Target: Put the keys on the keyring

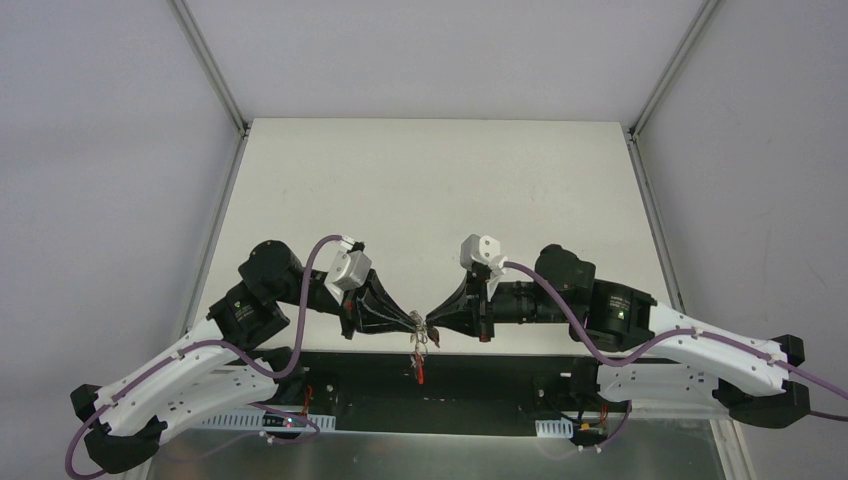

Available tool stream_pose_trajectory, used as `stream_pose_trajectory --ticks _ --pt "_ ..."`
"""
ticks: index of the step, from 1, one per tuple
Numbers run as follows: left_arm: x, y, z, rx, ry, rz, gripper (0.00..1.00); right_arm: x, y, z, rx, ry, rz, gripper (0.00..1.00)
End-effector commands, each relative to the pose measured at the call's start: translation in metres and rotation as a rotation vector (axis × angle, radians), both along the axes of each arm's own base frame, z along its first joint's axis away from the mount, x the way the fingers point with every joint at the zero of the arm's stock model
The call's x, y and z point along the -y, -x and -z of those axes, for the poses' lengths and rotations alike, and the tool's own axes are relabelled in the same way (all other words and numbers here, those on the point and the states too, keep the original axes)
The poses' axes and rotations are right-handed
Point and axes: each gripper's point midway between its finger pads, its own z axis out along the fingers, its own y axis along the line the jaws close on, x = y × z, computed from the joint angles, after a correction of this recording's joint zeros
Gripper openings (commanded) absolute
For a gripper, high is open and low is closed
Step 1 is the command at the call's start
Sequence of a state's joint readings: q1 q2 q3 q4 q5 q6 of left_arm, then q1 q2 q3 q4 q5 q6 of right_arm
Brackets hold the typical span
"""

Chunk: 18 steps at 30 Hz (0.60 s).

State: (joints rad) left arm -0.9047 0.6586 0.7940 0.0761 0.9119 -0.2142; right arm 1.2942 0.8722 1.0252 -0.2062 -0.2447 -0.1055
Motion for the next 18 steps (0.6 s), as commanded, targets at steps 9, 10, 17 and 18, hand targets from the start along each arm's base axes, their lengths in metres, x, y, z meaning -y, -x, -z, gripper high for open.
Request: stream_pose_trajectory --ticks 9,10,17,18 --pt "0.0 0.006 -0.033 0.065 0.099 0.029 0.0 0.01 -0.001 -0.012 0.016 -0.078 0.029 0.0" --pt "0.001 0.005 -0.033 0.063 0.098 0.027 0.0 0.011 -0.001 -0.013 0.016 -0.08 0.031 0.0" --pt "0.003 0.003 -0.034 0.052 0.097 0.026 0.0 0.017 -0.002 -0.011 0.019 -0.093 0.051 0.0" --pt "0.003 0.004 -0.033 0.049 0.096 0.031 0.0 0.018 -0.002 -0.012 0.02 -0.098 0.051 0.0"
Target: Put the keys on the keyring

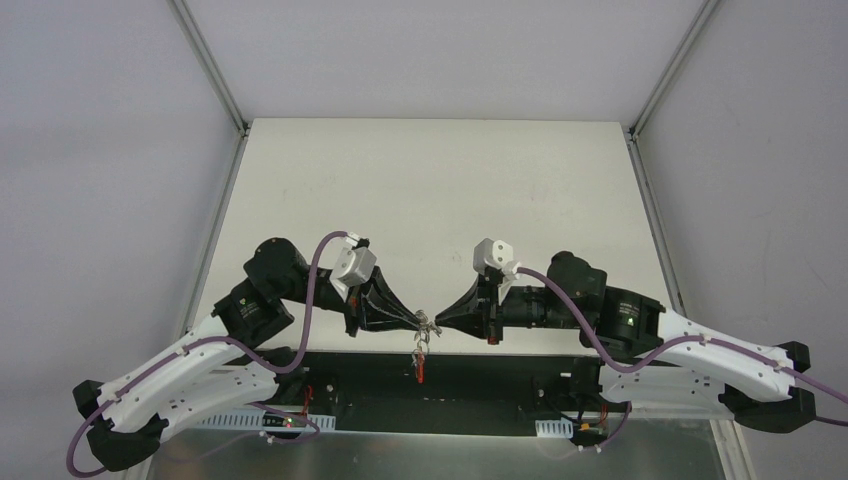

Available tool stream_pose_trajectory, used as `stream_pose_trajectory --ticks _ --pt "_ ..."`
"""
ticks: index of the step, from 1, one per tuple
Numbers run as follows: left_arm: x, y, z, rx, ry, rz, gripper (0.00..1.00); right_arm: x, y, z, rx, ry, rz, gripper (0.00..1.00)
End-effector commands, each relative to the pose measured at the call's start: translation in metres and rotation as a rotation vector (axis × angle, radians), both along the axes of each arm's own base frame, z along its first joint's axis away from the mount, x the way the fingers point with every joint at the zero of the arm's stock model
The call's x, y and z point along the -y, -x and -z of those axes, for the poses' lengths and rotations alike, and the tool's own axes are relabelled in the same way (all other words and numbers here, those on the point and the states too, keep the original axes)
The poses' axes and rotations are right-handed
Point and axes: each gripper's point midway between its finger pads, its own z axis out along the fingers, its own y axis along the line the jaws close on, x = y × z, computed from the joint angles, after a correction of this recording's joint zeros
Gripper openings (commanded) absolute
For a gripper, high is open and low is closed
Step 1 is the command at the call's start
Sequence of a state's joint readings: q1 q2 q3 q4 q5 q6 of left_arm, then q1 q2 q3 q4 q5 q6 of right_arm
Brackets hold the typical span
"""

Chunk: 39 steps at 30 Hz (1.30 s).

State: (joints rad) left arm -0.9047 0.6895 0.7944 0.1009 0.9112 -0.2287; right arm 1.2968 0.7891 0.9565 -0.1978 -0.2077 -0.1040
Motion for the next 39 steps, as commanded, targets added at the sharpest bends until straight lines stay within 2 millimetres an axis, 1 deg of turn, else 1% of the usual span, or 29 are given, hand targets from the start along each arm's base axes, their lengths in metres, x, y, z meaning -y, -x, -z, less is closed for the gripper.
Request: stream_pose_trajectory --ticks 1,9,14,31,39 --pt "-0.002 0.008 -0.035 0.065 0.104 0.032 0.0 0.004 0.0 -0.019 0.009 -0.082 0.016 0.0" --pt "-0.001 0.005 -0.036 0.054 0.108 0.016 0.0 0.008 0.008 -0.031 0.007 -0.11 -0.017 0.0" --pt "0.001 0.003 -0.036 0.046 0.106 0.006 0.0 0.008 0.009 -0.033 0.01 -0.118 -0.02 0.0" --pt "0.006 0.001 -0.036 0.034 0.103 0.001 0.0 0.008 0.012 -0.049 0.034 -0.159 -0.034 0.0" --pt "0.006 0.002 -0.034 0.036 0.102 0.01 0.0 0.006 0.009 -0.053 0.048 -0.167 -0.018 0.0"
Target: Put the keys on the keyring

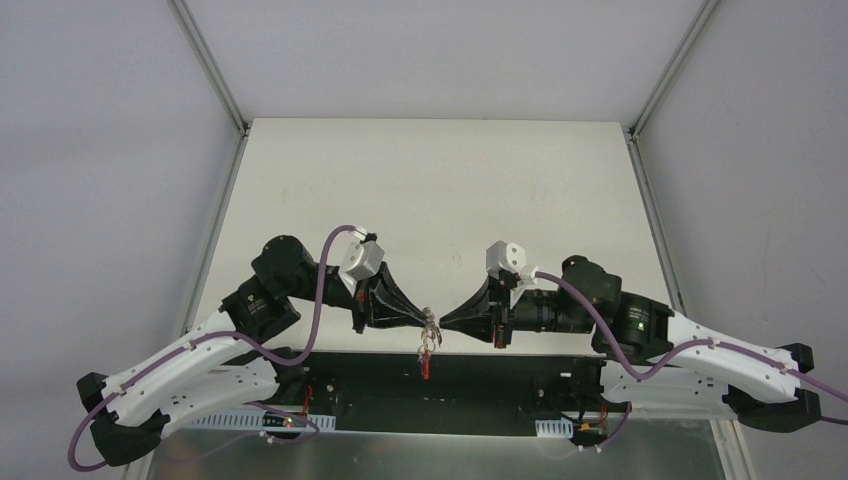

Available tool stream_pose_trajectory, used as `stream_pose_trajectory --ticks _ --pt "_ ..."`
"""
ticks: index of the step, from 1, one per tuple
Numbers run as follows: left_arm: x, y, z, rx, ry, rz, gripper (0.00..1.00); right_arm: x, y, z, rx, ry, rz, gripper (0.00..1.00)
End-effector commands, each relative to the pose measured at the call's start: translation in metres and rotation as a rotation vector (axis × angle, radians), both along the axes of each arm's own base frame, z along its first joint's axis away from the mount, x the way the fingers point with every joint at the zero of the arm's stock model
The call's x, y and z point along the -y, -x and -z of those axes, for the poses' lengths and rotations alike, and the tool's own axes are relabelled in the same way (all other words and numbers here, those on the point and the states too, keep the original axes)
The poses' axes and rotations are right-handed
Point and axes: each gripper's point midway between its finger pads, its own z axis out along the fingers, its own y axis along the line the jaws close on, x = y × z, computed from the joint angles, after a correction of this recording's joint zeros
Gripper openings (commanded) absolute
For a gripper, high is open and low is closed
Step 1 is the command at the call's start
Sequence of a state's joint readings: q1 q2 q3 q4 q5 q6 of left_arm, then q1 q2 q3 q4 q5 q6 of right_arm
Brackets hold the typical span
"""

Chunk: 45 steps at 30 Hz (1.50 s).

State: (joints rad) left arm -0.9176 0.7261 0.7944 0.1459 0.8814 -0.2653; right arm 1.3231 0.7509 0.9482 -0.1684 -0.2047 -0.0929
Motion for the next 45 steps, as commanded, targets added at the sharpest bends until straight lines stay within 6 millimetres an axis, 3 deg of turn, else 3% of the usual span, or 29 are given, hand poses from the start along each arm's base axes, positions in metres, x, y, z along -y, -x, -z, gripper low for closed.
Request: stream_pose_trajectory --ticks 1,25,45 --pt "-0.003 0.009 -0.034 0.071 0.102 0.023 0.0 0.001 -0.001 -0.04 0.046 -0.113 0.01 0.0" --pt "-0.007 0.015 -0.034 0.086 0.108 0.046 0.0 -0.004 -0.01 -0.036 0.052 -0.105 0.057 0.0" --pt "-0.009 0.014 -0.036 0.094 0.119 0.033 0.0 -0.004 -0.008 -0.019 0.032 -0.07 0.055 0.0"
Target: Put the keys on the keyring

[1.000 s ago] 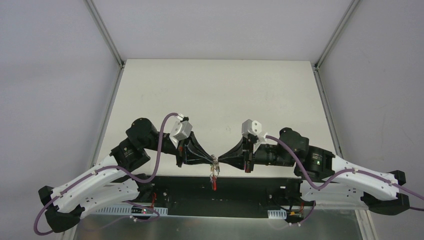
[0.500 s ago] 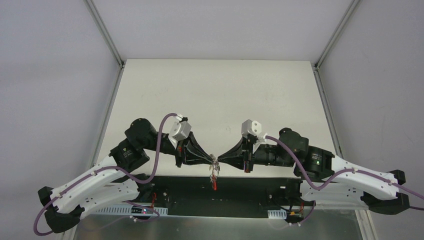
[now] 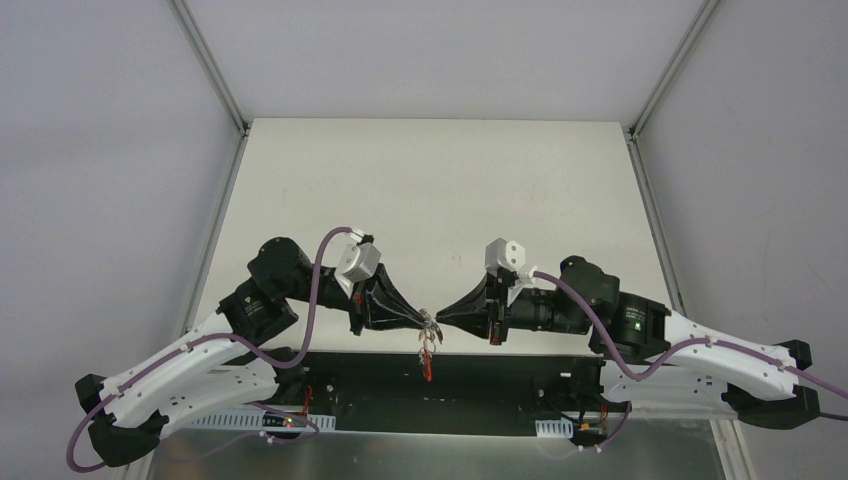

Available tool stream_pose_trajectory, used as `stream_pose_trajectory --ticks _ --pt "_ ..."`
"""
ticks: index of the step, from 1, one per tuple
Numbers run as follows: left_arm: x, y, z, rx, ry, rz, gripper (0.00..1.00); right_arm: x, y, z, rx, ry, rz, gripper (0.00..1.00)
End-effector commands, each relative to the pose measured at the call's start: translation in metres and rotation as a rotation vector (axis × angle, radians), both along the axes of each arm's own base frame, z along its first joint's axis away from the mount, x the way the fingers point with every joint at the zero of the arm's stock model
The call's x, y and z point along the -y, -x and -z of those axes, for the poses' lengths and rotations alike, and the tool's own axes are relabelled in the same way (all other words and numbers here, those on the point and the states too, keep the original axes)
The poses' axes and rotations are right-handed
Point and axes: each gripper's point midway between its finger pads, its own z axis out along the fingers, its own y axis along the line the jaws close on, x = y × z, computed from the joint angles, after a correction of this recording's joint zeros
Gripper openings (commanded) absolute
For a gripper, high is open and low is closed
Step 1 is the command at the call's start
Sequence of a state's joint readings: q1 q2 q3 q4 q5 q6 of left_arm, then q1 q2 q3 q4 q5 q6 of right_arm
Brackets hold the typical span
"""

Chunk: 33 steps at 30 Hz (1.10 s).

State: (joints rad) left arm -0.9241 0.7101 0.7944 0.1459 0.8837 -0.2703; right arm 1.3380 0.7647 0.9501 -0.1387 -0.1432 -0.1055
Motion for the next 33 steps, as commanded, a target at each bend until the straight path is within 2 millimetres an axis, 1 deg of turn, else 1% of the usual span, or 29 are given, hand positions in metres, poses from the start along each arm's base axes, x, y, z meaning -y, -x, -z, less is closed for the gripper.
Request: stream_pose_trajectory --ticks 1,14,28,31,33 --pt "-0.006 0.009 -0.033 0.089 0.108 0.021 0.0 0.001 -0.001 -0.015 0.012 -0.056 0.012 0.0" --pt "-0.004 0.004 -0.033 0.084 0.109 -0.002 0.0 0.01 -0.007 -0.011 0.009 -0.07 0.063 0.0" --pt "-0.003 -0.001 -0.033 0.086 0.115 -0.034 0.0 0.01 -0.009 -0.01 -0.005 -0.073 0.085 0.0" --pt "-0.003 -0.001 -0.035 0.089 0.128 -0.035 0.0 0.012 -0.005 -0.014 -0.01 -0.084 0.065 0.23" --pt "-0.004 0.001 -0.038 0.089 0.142 -0.026 0.0 0.014 0.0 -0.018 -0.006 -0.083 0.037 0.29"
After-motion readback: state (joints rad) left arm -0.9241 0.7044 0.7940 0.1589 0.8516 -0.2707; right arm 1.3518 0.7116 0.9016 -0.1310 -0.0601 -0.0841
